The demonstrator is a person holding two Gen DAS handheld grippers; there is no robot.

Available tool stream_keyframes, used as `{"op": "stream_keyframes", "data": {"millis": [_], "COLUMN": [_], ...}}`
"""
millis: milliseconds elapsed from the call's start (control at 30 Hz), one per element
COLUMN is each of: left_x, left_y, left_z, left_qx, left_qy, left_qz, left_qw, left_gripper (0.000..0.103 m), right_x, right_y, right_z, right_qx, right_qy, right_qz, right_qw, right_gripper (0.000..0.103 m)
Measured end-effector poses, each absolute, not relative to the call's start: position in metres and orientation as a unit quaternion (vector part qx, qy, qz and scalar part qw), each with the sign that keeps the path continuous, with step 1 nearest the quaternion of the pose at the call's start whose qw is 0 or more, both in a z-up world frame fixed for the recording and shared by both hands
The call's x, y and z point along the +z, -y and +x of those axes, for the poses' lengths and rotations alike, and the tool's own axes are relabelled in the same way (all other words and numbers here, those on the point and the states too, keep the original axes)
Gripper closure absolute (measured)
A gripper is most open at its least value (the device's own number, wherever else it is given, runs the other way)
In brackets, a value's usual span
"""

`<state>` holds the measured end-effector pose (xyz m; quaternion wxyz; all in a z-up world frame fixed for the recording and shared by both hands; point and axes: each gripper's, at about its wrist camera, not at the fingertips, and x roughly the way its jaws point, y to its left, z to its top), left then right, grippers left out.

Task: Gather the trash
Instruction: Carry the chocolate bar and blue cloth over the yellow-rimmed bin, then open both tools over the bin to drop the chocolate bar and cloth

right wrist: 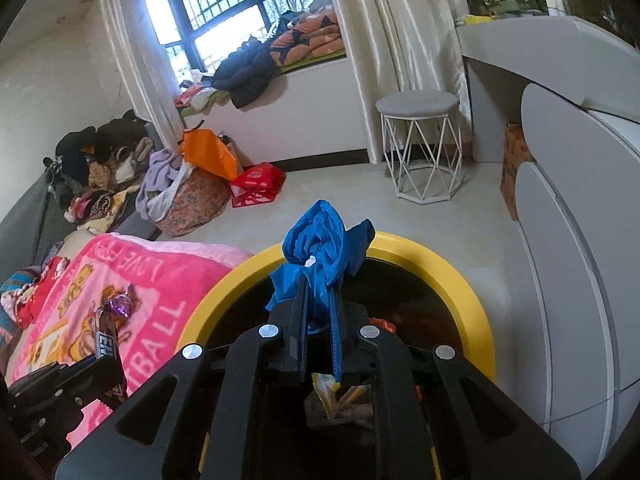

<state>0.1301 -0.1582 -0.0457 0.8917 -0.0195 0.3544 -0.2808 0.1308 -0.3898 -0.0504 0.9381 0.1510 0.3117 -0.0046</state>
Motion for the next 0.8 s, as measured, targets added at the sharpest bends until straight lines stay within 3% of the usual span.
{"op": "stream_keyframes", "data": {"millis": [533, 667, 700, 767, 800], "left_x": [-0.070, -0.076, -0.076, -0.078, -0.079], "left_y": [0.174, 0.179, 0.181, 0.182, 0.181], "left_z": [0.149, 0.156, 0.159, 0.163, 0.164], "left_qx": [-0.296, -0.300, -0.302, -0.300, -0.300], "left_qy": [-0.388, -0.396, -0.398, -0.403, -0.403], "left_qz": [-0.017, -0.021, -0.023, -0.028, -0.034], "left_qw": [0.873, 0.868, 0.866, 0.864, 0.864], "left_gripper": [0.090, 0.090, 0.087, 0.056, 0.046], "right_x": [-0.071, -0.072, -0.073, -0.073, -0.073], "right_y": [0.405, 0.407, 0.409, 0.412, 0.413], "right_z": [0.139, 0.139, 0.139, 0.139, 0.138], "right_qx": [-0.024, -0.025, -0.024, -0.030, -0.032], "right_qy": [-0.351, -0.350, -0.350, -0.350, -0.348], "right_qz": [0.177, 0.184, 0.192, 0.197, 0.199], "right_qw": [0.919, 0.918, 0.916, 0.915, 0.916], "right_gripper": [0.094, 0.089, 0.087, 0.066, 0.061]}}
